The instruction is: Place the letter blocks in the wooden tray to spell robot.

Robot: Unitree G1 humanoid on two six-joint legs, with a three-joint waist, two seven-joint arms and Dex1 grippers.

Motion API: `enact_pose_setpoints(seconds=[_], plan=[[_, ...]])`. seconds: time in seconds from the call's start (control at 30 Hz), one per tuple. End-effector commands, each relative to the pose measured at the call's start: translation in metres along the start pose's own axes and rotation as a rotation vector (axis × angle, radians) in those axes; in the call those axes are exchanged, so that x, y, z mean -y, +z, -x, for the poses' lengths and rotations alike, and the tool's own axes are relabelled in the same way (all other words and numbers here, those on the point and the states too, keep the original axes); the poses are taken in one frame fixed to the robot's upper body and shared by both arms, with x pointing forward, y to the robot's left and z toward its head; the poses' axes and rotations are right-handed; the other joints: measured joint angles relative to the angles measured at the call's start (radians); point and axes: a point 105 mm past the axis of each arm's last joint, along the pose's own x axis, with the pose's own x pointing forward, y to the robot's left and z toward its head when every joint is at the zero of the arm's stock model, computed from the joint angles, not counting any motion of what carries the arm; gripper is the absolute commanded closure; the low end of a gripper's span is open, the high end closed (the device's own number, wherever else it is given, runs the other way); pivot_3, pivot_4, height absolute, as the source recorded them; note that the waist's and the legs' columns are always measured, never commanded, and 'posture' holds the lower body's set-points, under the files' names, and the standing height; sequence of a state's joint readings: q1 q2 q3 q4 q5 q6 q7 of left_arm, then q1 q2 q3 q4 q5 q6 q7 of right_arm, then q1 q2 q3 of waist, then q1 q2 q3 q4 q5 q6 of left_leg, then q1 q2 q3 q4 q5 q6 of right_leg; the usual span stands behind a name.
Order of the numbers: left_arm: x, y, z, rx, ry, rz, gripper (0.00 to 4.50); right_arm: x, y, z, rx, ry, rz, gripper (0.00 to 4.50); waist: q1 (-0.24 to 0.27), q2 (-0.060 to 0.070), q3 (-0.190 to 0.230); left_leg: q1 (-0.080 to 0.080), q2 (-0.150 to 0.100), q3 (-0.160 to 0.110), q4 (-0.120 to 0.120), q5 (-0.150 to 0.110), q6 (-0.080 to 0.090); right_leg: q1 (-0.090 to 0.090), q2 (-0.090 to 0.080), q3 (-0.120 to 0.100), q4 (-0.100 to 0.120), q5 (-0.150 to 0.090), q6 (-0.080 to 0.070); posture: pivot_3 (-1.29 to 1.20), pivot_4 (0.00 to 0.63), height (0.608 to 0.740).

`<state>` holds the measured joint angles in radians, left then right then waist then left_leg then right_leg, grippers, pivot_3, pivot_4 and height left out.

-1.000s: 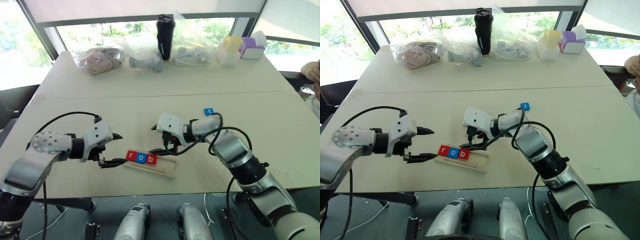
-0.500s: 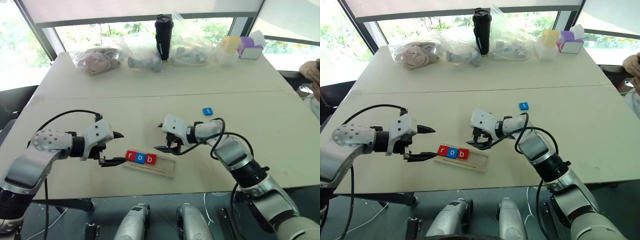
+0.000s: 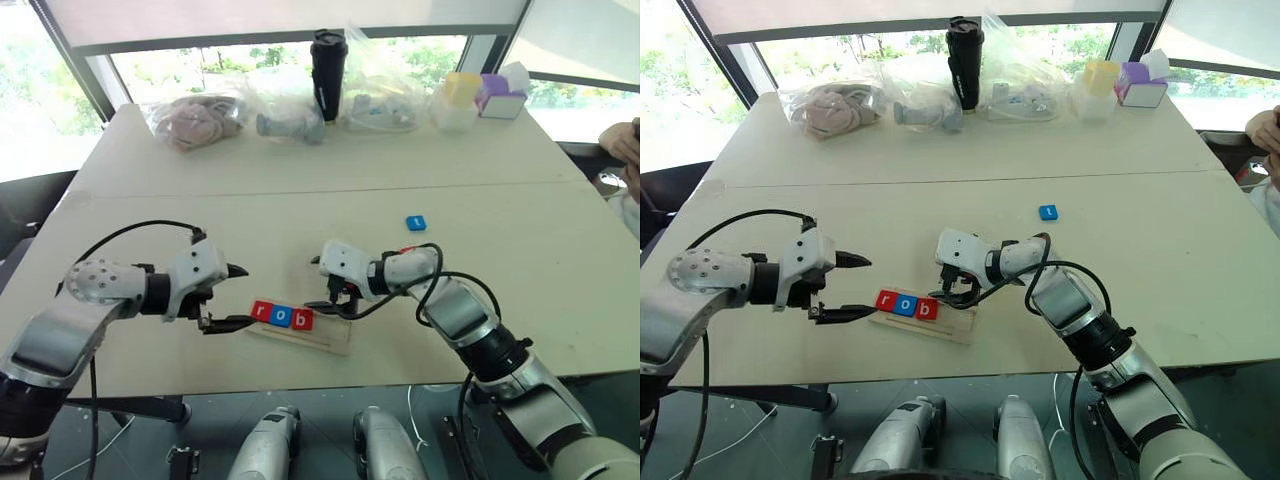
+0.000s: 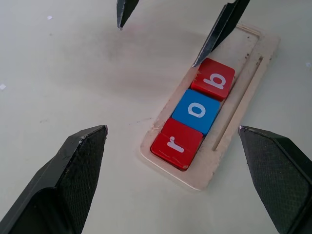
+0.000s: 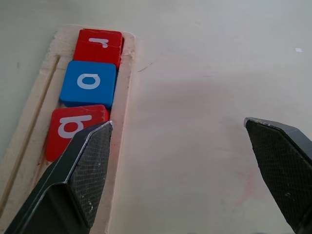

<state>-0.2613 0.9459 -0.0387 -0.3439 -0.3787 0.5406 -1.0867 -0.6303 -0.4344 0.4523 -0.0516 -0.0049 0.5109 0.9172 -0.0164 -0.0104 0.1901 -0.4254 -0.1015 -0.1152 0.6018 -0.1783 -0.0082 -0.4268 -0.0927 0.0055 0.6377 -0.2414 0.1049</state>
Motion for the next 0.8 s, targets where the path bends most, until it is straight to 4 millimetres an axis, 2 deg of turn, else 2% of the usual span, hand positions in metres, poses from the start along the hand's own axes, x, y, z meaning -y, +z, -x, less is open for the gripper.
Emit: enact_pose_setpoints(seconds=[0.03,0.17,0.37,0.57,0.67,0.8], plan=[[-0.002,0.004,0.0,0.006,0.007,-0.025,0.0,0.006,0.008,0.005,0.021,-0.025,0.04,0.06,0.0,0.0,0.0,0.0,0.0,0.0,0.0,0.0,0.0,0.0,0.0,0.0,0.0,0.0,0.0,0.0,0.15,0.74],[-0.001,0.004,-0.001,0.007,0.007,-0.025,0.0,0.003,0.001,0.004,-0.007,-0.022,0.054,0.06,0.0,0.0,0.0,0.0,0.0,0.0,0.001,0.0,0.0,0.0,0.0,0.0,0.001,0.0,0.0,0.0,0.15,0.74],[-0.001,0.003,-0.001,0.005,0.012,-0.022,0.0,-0.015,0.003,0.002,0.01,0.047,0.044,0.06,0.0,0.0,0.0,0.0,0.0,0.0,0.003,0.0,0.0,0.0,0.0,0.0,0.003,0.0,0.0,0.0,0.15,0.74],[-0.002,0.002,-0.002,0.006,0.013,-0.022,0.0,-0.019,0.007,-0.004,0.023,0.045,0.035,0.06,0.0,0.0,0.0,0.0,0.0,0.0,0.008,0.0,0.0,0.0,-0.001,0.0,0.008,-0.001,-0.002,0.0,0.15,0.74],[-0.002,0.002,-0.002,0.006,0.013,-0.022,0.0,-0.003,0.008,0.0,0.023,-0.029,0.04,0.06,0.001,0.0,0.0,0.0,0.001,0.0,0.009,0.0,0.0,0.0,-0.001,0.001,0.009,-0.002,-0.004,0.0,0.15,0.74],[-0.002,0.002,-0.002,0.007,0.013,-0.021,0.0,0.048,0.016,0.022,0.059,-0.279,0.028,0.06,0.002,0.0,0.0,0.0,0.0,0.0,0.01,0.0,0.0,0.0,-0.001,0.001,0.009,-0.001,-0.003,0.0,0.15,0.74]])
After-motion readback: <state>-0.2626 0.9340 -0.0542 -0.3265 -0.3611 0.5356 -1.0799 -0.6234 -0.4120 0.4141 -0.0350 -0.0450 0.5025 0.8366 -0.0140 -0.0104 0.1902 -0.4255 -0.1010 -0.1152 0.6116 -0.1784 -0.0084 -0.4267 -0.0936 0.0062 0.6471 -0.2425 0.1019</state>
